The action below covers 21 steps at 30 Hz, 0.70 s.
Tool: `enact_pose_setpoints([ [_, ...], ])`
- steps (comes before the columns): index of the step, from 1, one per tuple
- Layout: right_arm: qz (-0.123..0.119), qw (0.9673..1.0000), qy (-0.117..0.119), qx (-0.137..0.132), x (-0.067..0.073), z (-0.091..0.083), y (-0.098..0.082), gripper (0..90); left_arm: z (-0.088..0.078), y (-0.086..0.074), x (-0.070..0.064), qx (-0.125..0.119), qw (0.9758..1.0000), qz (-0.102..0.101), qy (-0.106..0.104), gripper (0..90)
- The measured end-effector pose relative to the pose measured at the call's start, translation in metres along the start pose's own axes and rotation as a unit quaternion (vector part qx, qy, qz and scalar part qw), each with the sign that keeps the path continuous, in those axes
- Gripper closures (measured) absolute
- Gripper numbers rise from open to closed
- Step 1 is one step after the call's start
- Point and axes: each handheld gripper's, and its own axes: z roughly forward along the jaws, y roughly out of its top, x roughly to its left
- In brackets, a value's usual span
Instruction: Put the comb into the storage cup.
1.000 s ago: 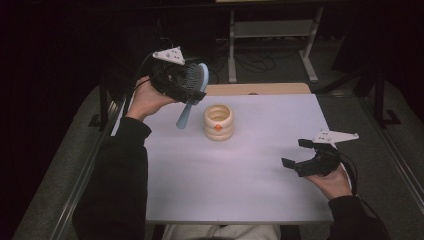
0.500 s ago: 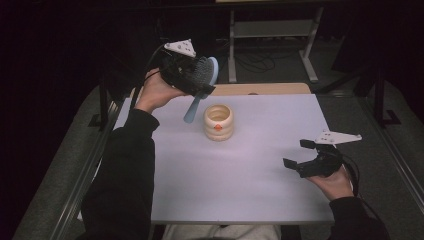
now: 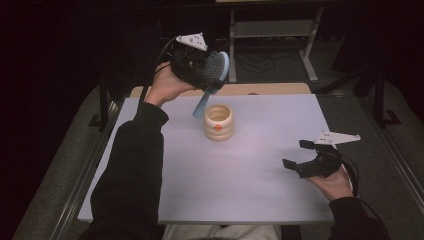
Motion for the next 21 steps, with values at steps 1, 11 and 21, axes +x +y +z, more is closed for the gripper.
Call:
enact_pose_setpoints([
  [1,0.0,1.0,0.0,0.0,0.0,0.0,0.0,0.0,0.001,0.001,0.0,-0.001,1.0,0.0,0.0,20.1],
  [11,0.0,1.0,0.001,0.0,0.0,0.0,0.0,0.0,0.017,0.009,0.01,-0.004,1.0,-0.004,-0.007,20.1],
  [21,0.0,1.0,0.0,0.0,0.0,-0.001,-0.001,0.0,0.034,0.01,0.013,-0.009,0.9999,-0.009,-0.005,20.2],
])
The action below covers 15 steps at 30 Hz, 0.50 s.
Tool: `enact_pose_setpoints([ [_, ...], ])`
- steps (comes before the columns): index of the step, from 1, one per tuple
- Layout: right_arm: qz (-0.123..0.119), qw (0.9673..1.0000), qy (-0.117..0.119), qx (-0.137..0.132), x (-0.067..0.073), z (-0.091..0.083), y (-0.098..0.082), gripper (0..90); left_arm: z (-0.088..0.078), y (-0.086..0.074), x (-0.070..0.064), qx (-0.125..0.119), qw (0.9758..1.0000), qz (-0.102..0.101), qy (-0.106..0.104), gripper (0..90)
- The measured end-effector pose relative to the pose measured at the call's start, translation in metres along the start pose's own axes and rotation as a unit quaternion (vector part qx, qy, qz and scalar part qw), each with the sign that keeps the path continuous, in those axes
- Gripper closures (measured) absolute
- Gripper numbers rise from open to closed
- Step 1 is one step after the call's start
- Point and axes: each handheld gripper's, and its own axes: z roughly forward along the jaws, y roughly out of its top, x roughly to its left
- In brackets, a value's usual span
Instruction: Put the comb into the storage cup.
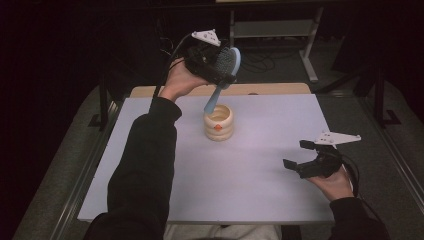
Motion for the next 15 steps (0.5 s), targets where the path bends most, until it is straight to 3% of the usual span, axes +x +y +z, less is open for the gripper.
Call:
enact_pose_setpoints([
  [15,0.002,1.0,0.0,0.002,-0.001,0.001,0.0,0.0,0.026,-0.011,0.009,-0.008,0.9998,-0.018,0.004,20.1],
])
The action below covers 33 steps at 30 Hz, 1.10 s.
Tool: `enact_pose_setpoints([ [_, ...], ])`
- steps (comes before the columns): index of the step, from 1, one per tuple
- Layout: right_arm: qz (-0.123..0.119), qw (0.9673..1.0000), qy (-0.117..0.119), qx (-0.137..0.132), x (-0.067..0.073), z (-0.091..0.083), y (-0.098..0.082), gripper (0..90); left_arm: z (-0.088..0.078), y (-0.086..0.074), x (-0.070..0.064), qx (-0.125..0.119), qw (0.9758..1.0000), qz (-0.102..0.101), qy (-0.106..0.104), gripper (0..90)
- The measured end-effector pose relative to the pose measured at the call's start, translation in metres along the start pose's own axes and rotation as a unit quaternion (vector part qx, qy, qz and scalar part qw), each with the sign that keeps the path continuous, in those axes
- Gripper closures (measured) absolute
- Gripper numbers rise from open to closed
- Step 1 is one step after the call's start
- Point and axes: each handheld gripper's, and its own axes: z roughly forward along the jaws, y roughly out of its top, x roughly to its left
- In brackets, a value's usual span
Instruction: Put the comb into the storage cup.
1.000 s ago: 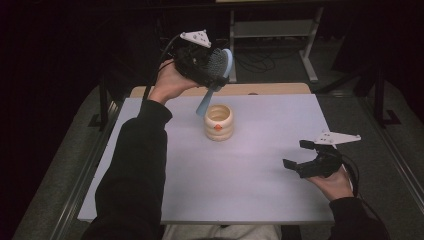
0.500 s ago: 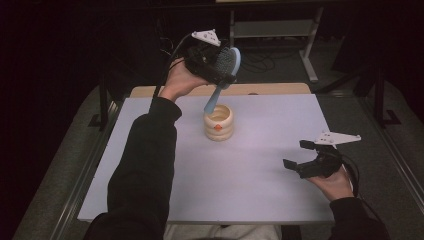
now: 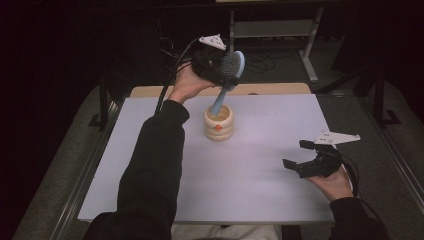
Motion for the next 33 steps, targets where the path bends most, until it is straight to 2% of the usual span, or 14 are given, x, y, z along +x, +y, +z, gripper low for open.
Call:
enact_pose_setpoints([
  [5,0.0,1.0,0.0,0.0,-0.001,0.0,0.0,0.0,0.007,-0.008,0.001,-0.002,1.0,0.0,0.0,20.1],
  [12,0.001,1.0,0.0,0.001,-0.001,0.001,0.0,0.0,0.014,-0.026,0.005,-0.017,0.9997,-0.015,-0.001,20.1],
  [14,-0.001,1.0,0.0,0.002,-0.001,0.001,0.0,0.0,0.017,-0.032,0.006,-0.019,0.9997,-0.017,0.004,20.1],
  [18,0.0,1.0,0.0,0.002,0.0,0.002,0.0,0.0,0.021,-0.043,0.009,-0.021,0.9993,-0.031,0.002,20.1],
  [25,-0.003,1.0,0.0,0.006,-0.001,0.003,-0.001,0.0,0.026,-0.053,0.009,-0.032,0.9989,-0.036,0.0,20.1],
  [33,-0.003,1.0,0.0,0.005,-0.001,0.003,-0.001,0.0,0.033,-0.058,0.009,-0.026,0.9989,-0.04,-0.004,20.1],
])
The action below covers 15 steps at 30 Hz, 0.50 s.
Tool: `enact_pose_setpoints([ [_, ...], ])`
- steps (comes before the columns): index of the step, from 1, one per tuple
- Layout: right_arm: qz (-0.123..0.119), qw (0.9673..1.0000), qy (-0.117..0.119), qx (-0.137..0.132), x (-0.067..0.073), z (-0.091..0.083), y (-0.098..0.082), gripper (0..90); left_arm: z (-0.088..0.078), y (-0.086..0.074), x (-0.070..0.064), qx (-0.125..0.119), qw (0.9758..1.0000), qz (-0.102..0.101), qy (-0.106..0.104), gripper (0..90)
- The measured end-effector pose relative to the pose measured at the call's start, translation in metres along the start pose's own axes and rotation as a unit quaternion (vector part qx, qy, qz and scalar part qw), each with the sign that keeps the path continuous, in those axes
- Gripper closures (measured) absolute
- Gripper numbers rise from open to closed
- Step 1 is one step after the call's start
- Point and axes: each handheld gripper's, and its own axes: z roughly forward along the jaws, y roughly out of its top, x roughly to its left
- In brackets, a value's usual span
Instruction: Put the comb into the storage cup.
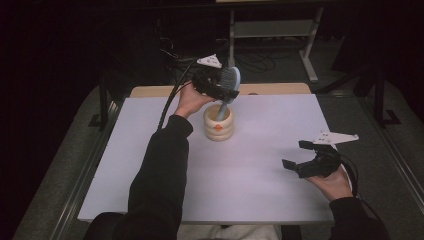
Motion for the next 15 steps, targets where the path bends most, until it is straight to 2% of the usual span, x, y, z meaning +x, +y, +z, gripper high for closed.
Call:
enact_pose_setpoints([
  [3,-0.001,1.0,0.0,0.0,0.0,0.0,0.0,0.0,0.003,-0.002,0.0,-0.005,1.0,-0.002,-0.001,20.1],
  [15,-0.002,1.0,0.002,0.002,0.0,0.001,0.0,0.0,0.013,-0.016,0.003,0.005,0.9999,-0.013,0.006,20.2],
])
